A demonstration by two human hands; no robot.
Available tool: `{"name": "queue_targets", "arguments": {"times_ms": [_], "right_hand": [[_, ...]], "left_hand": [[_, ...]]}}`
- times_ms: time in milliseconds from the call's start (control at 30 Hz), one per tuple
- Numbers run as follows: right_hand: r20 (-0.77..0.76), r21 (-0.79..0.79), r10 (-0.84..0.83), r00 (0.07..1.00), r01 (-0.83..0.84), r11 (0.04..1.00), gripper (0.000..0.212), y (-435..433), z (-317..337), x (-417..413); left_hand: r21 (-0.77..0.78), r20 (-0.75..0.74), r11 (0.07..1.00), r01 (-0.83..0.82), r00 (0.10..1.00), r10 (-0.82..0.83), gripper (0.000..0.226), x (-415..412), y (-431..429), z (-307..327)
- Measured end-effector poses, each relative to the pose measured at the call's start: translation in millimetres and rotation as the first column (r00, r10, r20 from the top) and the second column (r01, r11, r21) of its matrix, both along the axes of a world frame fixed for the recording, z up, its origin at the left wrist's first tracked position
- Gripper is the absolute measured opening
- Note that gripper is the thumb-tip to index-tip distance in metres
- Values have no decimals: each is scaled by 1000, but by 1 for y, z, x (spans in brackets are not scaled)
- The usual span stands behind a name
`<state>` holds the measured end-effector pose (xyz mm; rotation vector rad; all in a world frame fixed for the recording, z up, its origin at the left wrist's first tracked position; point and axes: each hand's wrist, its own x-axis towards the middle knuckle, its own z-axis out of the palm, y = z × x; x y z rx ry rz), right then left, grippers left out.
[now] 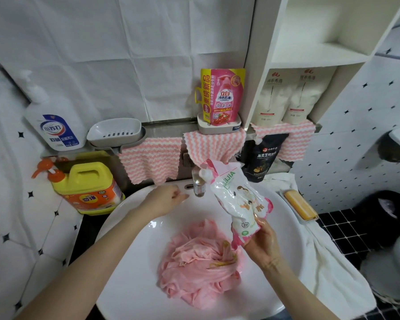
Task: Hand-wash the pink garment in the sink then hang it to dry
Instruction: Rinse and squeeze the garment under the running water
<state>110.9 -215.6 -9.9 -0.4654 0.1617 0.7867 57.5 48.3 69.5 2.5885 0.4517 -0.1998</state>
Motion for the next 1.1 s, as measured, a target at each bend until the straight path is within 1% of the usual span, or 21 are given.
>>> {"name": "queue_targets", "arguments": {"times_ms": [33,67,100,133,167,233,400,467,533,633,767,833,867,967,1000,1100], "right_hand": [[-7,1,0,1000,0,1000,70,0,-2,-1],[-14,3,-1,1000,1,1000,70,0,-4,-3],[-22,5,0,1000,1,1000,71,0,-6,-4],[-27,7,0,1000,0,1000,71,0,-7,-6],[-30,9,0,1000,0,1000,71,0,-8,-7],[-32,13,2,999,-1,1000,72,0,-9,-9],[-9,20,-15,1000,15,1000,72,-1,-5,-8],[11,16,-20,1000,19,1000,72,-1,-2,-6],[38,10,-22,999,22,1000,71,-3,0,-4],[64,5,-19,998,19,1000,72,-4,2,-3],[79,-4,-22,997,23,1000,63,-4,2,-4],[82,-28,-27,996,29,999,68,-3,2,-6],[87,-29,-24,996,27,999,70,-2,2,-7],[100,-18,-32,994,34,999,71,1,4,-11],[96,-3,-39,995,39,999,71,2,4,-11],[75,44,-43,996,40,998,72,6,5,-12]], "left_hand": [[-267,68,963,-37,996,57,18,0,-3,10],[-486,103,874,-32,990,93,10,0,-7,22],[-618,118,786,-12,987,108,11,0,-9,32],[-686,136,727,15,985,108,14,0,-10,42],[-709,158,704,46,983,94,15,2,-11,47],[-706,181,704,78,981,72,15,4,-12,54],[-693,173,716,85,984,51,19,4,-12,57],[-655,178,752,73,982,60,19,5,-14,59],[-562,185,825,53,981,63,22,9,-17,58],[-366,204,930,4,976,76,30,14,-24,55],[-214,237,974,-71,964,122,36,19,-32,47],[-157,233,981,-111,961,146,38,22,-35,41],[-181,224,975,-133,959,172,38,23,-37,39],[-382,194,905,-185,942,275,33,26,-40,32],[-422,195,888,-186,937,289,32,27,-41,31],[-411,259,897,-166,922,289,34,27,-46,26]]}}
